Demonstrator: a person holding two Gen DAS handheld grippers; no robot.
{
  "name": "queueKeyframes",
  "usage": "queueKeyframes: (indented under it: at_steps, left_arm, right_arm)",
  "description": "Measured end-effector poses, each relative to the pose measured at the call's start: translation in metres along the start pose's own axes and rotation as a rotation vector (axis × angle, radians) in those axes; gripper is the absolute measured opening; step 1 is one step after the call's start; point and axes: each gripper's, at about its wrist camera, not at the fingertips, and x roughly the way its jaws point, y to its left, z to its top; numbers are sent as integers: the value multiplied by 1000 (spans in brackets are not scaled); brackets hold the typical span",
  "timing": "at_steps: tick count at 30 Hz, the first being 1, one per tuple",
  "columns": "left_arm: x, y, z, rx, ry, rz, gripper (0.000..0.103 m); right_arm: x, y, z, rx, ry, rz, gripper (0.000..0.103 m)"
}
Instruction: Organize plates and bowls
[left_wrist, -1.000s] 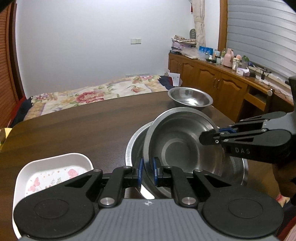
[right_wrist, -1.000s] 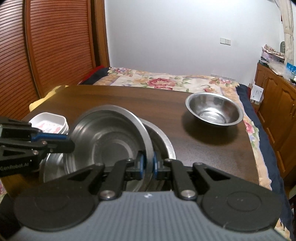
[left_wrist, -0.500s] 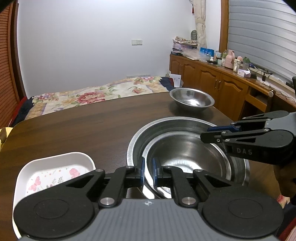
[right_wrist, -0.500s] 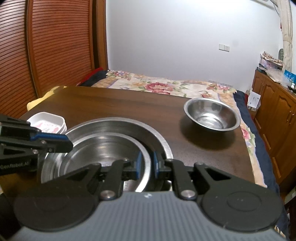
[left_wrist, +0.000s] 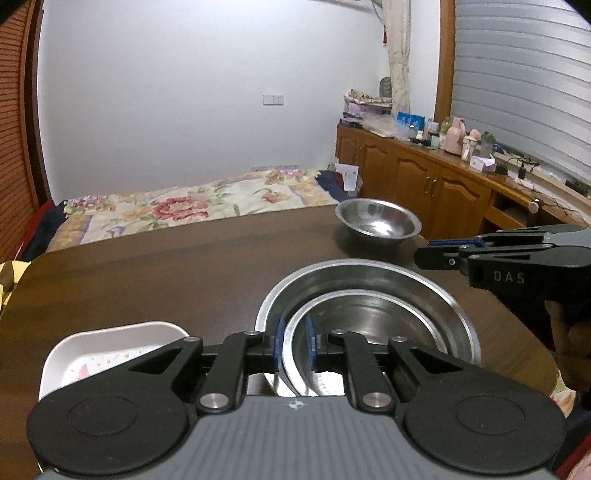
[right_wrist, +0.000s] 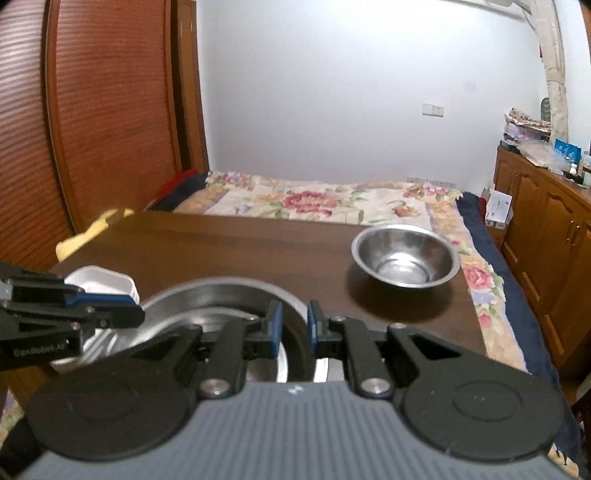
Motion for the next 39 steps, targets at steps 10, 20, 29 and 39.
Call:
queueKeyframes:
  at_steps: [10,20,29,39]
  left_arm:
    - [-17,-10,11,38,-56,-29,76]
    - [-25,-15,24,42,-92,-53,85]
    - [-27,-19,40,57,-129,-57,88]
    - [0,-17,67,79,-145,-74,95]
  right_arm:
    - [-17,-5,8,34,-56,-11,38]
    - [-25,-20,11,70,-104,-72,82]
    - [-38,-30,21,44,-163,-127,103]
    - [-30,-49,25,38,-191,-165,103]
